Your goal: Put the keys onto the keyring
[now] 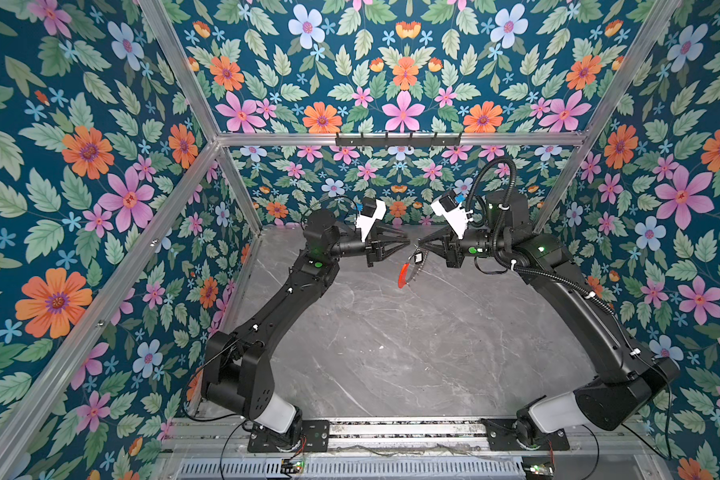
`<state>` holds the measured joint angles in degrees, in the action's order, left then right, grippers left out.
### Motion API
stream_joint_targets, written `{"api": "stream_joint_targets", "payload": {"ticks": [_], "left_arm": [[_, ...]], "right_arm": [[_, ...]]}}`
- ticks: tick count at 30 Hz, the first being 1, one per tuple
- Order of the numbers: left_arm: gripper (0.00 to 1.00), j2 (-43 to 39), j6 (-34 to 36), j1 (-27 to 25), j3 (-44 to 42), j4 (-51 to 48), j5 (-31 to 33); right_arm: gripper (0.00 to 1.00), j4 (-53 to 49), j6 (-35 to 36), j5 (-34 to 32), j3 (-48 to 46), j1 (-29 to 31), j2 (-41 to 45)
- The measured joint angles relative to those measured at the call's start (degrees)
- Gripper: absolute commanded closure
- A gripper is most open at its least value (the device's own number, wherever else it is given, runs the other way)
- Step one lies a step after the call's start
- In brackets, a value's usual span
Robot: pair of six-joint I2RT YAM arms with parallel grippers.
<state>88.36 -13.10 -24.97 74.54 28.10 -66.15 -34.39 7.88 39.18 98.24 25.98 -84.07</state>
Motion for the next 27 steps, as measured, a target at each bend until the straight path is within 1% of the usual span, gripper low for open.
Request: {"api": "stream_joint_targets", "payload": {"ticks": [4,13,18,23,27], "left_arm": [[0.72,1.1,0.3,0.0,0.5,-1.0,-1.4],[0.71,1.9,-3.8,0.0,0.6,3.4,-3.0],[0.70,1.7,-4.8,0.0,0.2,4.1,-3.3],[0.70,1.6,-4.8,0.1,0.0,4.5,-4.0],[0.70,1.7,-5.1,-0.1,0.1,4.8,-4.2]], "right_arm": [[1.00,-0.5,0.2,1.2,-0.3,0.3,0.1],[1.00,-0.5,0.2,2.6,-0.4,0.7,0.1],[1.00,-0.5,0.3,1.5,-0.6,0.7,0.1],[1.00,-0.5,0.7,-0.2,-0.8,0.7,0.1],[1.00,-0.3,0.8,-0.3,-0.8,1.0,0.1]]}}
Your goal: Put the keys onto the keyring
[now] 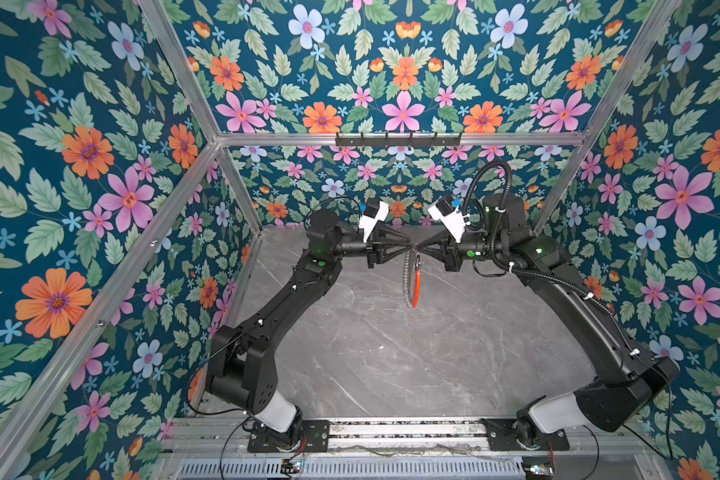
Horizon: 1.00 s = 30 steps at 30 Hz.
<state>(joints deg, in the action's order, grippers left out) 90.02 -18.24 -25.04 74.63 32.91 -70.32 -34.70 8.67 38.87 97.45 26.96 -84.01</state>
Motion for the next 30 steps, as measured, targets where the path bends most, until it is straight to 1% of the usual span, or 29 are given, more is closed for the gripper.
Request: {"api": "stream_joint_targets", "payload": {"ticks": [2,6,15,17,20,24,25,28,30], "left_arm": [[0.70,0.3,-1.0,-0.1,0.1,0.6,0.0],[0.73,1.0,-2.6,-0.3,0.0,1.9,-0.2],[0.77,1.3,-3.9,-0.5,0.0,3.1,-0.7],[0.83,1.5,-4.2,-0.6,0.0,3.3,-1.2],[1.00,1.6,-4.3,-0.8,0.0,3.4,-2.0],[1.00,1.6,-4.5,-0.9,-0.3,4.2,-2.6],[1.00,1.6,-5.1,-0.9,-0.6,4.9,-2.4],[1.00,1.6,-7.3,-0.9,-2.1,8.3,-1.8],[1.00,1.6,-9.3,-0.9,-3.1,11.5,-0.7]], "right_arm": [[1.00,0.0,0.0,0.0,0.2,0.2,-0.2],[1.00,0.0,0.0,0.0,0.4,0.5,-0.5],[1.00,0.3,0.0,-0.2,0.4,0.5,-0.5],[1.00,0.3,-0.2,-0.3,0.4,0.5,-0.5],[1.00,0.3,-0.2,-1.0,0.4,0.5,-0.6],[1.00,0.3,-0.9,-1.5,0.4,0.5,-0.6],[0.98,0.5,-1.0,-1.6,0.2,0.5,-0.6],[0.70,2.2,-2.7,-2.2,-1.6,0.5,0.3],[0.64,4.7,-3.0,-3.3,-3.8,0.5,1.8]]}}
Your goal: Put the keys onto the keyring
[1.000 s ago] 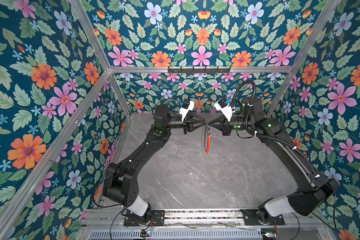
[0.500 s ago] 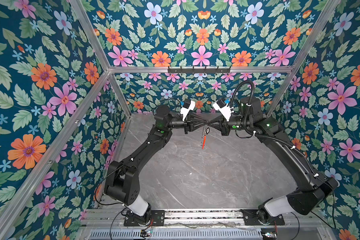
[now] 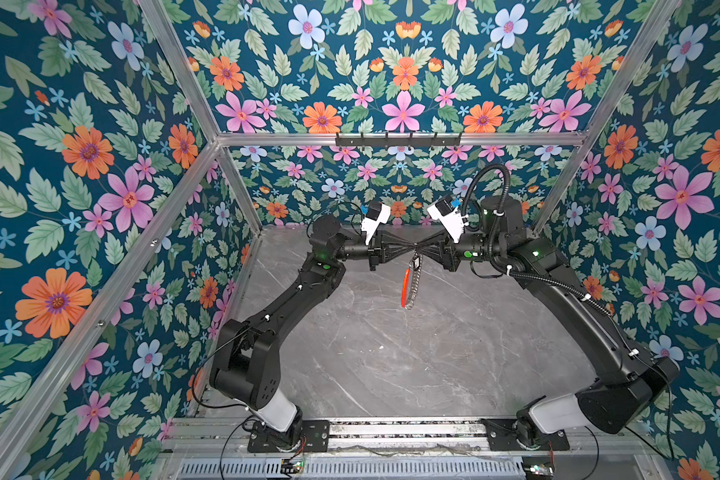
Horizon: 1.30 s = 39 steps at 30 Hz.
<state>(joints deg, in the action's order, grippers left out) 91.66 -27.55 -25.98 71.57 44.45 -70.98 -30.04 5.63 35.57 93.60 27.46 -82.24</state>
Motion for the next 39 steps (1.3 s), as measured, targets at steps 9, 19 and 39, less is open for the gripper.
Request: {"api": "stream_joint_targets", "payload": {"ticks": [9,19,39], "left_arm": [[1.00,3.0,-16.0,0.0,-2.6,23.6,7.5],[1.00,5.6,-26.8,-0.1,-3.5,40.0,13.2],[1.00,7.5,-29.6,-0.7,-4.3,45.5,18.2]], "right_arm": [[0.64,7.1,-2.0,-3.3,-8.2,-1.3,5.4],[0.64,8.4,-2.3,1.1,-5.0,-1.2,2.2],[1.00,9.3,-5.0,4.5,0.5,2.1,-4.7]]}}
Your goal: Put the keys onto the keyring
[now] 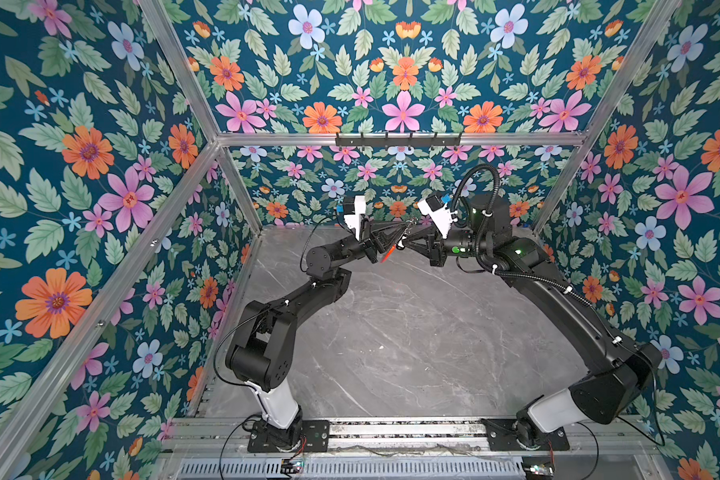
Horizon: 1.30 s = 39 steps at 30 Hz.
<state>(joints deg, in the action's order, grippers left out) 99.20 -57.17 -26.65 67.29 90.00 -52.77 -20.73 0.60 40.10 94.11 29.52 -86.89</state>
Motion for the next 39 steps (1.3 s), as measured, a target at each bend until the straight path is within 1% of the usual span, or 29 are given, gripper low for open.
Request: {"api": "stream_joint_targets", "payload": {"ticks": [8,13,18,21,24,33,39], "left_arm": [[1.00,0.0,-0.9,0.0,-1.4,0.7,1.6],[1.00,-0.8,-0.7,-0.2,-2.4,0.3,0.7],[1.00,-1.6,1.9,-0.1,-2.7,-0.9,-0.1],[1.00,-1.6,2.2,-0.2,-2.7,-1.4,-0.7],[1.00,-1.6,2.7,-0.2,-2.7,-2.1,-1.1],[1.00,-1.6,3.5,-0.2,-2.6,-2.8,-1.4],[1.00,-1.6,3.6,-0.2,-2.6,-3.0,-1.2]], "right_arm": [[1.00,-0.3,-0.4,-0.6,0.3,0.2,-0.6],[1.00,-2.1,1.4,-5.0,-1.1,0.4,1.7],[1.00,-3.8,4.2,-9.2,-2.9,0.5,5.2],[1.00,-4.5,5.8,-12.0,-3.5,0.4,6.5],[1.00,-5.2,6.7,-13.3,-3.5,0.4,7.1],[1.00,-6.7,7.5,-14.6,-1.3,0.4,7.4],[1.00,-7.8,7.4,-13.1,-0.3,0.4,6.3]]}}
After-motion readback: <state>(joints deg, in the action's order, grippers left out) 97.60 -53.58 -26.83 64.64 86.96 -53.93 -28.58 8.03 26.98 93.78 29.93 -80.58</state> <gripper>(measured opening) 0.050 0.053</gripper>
